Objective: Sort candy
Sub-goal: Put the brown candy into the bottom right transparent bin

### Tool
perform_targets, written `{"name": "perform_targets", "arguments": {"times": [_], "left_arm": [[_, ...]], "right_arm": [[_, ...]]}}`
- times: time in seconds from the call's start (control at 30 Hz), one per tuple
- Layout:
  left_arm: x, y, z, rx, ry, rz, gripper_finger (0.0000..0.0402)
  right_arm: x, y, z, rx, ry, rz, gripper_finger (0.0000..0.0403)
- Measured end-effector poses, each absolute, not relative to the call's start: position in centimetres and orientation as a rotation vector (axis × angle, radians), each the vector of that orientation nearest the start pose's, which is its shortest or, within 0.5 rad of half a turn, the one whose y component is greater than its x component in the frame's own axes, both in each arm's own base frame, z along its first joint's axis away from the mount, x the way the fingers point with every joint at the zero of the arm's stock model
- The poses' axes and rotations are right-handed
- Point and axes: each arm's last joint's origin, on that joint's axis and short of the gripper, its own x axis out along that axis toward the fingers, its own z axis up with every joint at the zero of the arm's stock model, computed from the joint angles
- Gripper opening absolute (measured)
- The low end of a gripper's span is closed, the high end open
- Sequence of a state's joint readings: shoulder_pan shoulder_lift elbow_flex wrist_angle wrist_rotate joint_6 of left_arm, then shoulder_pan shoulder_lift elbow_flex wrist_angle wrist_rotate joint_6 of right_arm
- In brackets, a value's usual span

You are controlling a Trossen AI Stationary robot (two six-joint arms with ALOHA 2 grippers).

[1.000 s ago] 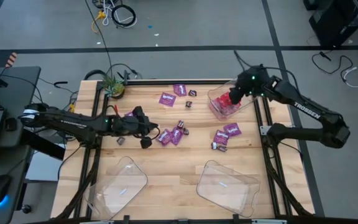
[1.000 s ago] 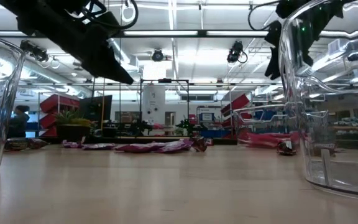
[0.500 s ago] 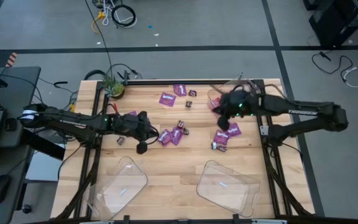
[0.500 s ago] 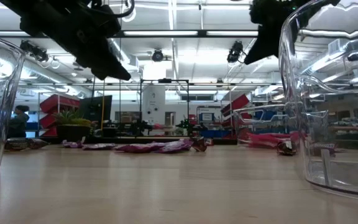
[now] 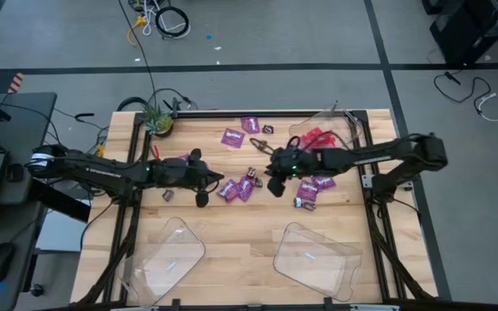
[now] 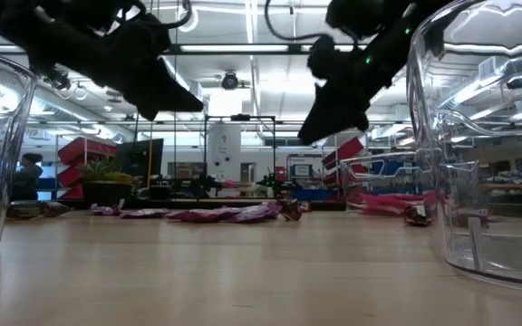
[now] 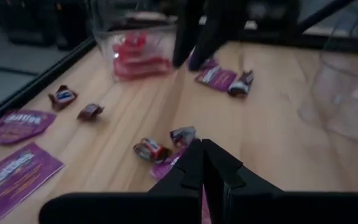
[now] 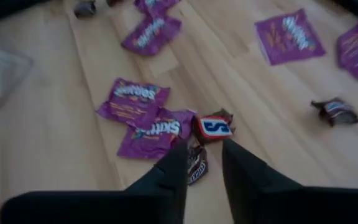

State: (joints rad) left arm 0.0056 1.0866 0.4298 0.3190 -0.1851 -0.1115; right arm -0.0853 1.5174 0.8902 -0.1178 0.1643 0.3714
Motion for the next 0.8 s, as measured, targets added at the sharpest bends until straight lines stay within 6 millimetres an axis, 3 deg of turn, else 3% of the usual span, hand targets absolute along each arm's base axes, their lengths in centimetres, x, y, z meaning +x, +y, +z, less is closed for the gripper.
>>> {"name": "perform_targets", "arguments": {"times": [0.2,0.43,0.6,0.8], "left_arm": [[20.9,0.7,19.2,-0.063,0.190,0.199,0.0005],[20.7,0.7,18.8,-0.039,0.185,0.197,0.0003],[20.7,0.7,18.7,-0.039,0.195,0.197,0.0003],[20.7,0.7,18.6,-0.038,0.209,0.196,0.0002]], "right_arm": [[32.3,-3.3,17.2,0.301,0.785,-0.384,0.0166],[33.2,-3.3,15.2,0.260,0.815,-0.369,0.0227],[33.7,-3.6,14.1,0.262,0.824,-0.374,0.0230],[33.8,-3.8,13.8,0.282,0.821,-0.359,0.0193]]}}
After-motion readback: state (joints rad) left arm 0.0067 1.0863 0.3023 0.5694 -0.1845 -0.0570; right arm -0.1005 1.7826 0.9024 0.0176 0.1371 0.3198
